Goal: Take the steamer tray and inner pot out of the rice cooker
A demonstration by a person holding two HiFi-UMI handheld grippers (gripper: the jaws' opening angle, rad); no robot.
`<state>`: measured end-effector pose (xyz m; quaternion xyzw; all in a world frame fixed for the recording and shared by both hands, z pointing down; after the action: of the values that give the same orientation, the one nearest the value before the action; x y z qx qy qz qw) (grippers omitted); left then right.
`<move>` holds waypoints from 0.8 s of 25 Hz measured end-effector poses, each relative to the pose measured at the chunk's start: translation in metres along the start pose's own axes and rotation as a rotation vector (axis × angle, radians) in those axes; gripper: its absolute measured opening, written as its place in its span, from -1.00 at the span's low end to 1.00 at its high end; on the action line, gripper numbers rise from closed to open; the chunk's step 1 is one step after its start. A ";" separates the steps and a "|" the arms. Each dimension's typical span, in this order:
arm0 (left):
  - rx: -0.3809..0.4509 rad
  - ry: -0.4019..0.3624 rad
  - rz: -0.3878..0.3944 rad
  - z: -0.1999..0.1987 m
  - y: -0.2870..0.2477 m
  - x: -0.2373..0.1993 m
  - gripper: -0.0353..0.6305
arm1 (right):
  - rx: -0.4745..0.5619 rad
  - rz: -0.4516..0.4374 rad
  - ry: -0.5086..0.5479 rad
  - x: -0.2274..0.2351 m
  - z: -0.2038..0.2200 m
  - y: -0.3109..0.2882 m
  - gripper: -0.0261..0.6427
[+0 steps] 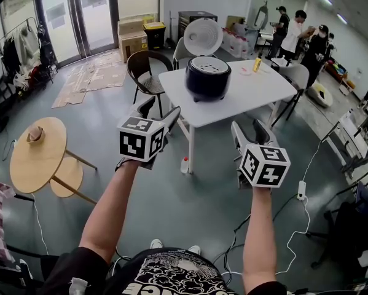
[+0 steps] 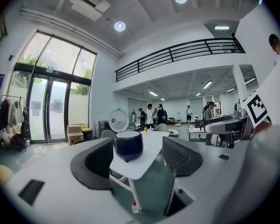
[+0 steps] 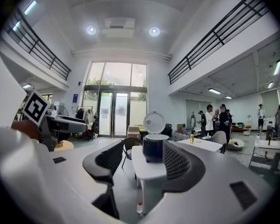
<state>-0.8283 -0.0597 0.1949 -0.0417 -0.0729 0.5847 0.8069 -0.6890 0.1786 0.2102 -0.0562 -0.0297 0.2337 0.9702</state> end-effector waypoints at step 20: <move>-0.029 -0.033 -0.047 -0.008 -0.061 0.076 0.26 | -0.020 -0.058 0.010 0.097 0.010 0.002 0.16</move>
<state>-0.7465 -0.0060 0.2013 -0.0422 -0.0956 0.5652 0.8183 -0.6048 0.2257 0.2231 -0.0660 -0.0289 0.2047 0.9762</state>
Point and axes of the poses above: the fingertips, and each gripper's own axes: y backward along the fingers, x to its right, z out of its underside, the point moved 8 cm from there along y, backward along the fingers, and after that the axes turned 7 degrees about -z, right-handed, at the moved point
